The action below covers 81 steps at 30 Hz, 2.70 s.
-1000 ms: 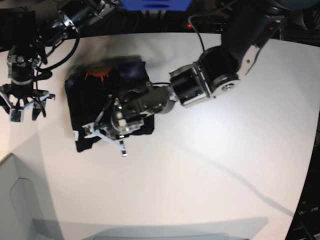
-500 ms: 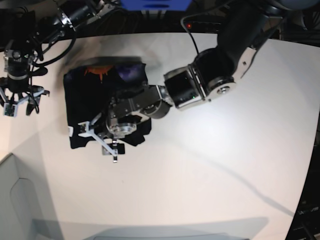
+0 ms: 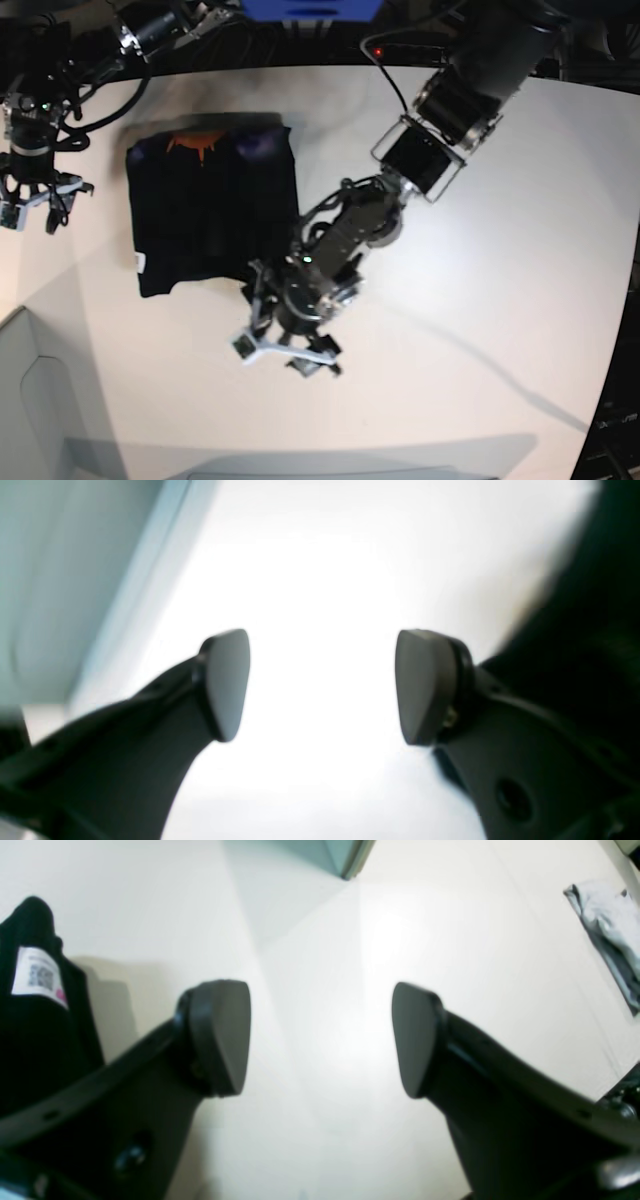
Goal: Fold the T-shirt properly
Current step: 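Lift the left gripper away from the shirt, then grasp the shirt's hem corner with the left gripper and tuck it square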
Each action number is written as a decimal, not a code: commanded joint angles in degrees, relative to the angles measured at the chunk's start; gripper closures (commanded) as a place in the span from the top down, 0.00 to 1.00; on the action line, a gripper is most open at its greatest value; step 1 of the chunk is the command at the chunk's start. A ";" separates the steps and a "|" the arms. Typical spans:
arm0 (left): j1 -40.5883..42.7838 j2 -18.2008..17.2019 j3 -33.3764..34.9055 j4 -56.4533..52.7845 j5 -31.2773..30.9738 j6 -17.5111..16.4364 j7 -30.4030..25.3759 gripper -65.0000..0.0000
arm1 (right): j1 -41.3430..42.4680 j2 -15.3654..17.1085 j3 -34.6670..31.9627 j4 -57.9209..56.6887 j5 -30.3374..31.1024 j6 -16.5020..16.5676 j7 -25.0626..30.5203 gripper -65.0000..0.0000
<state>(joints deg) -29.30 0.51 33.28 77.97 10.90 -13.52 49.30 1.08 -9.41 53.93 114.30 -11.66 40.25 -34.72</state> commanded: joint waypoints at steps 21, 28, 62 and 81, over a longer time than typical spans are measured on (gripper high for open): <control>19.76 -6.71 -50.64 12.27 -32.13 0.29 4.37 0.67 | -13.26 0.41 -14.06 -2.96 12.58 -0.25 1.80 0.57; 19.32 -6.89 -54.42 11.83 -32.83 0.29 4.37 0.67 | -15.02 0.41 -14.15 -3.31 15.40 -0.25 1.53 0.10; 12.73 6.12 -24.27 -0.22 -32.39 14.09 -7.14 0.77 | -21.43 0.41 -22.68 -2.96 15.05 -0.25 6.54 0.00; 10.18 6.12 -18.20 -8.13 -32.92 14.27 -11.19 0.00 | -20.82 0.41 -23.03 -8.41 14.96 -0.25 6.63 0.00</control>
<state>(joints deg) -17.69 6.09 15.11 68.93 -21.74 0.89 38.94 -19.88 -9.21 30.83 105.03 2.39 40.23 -29.10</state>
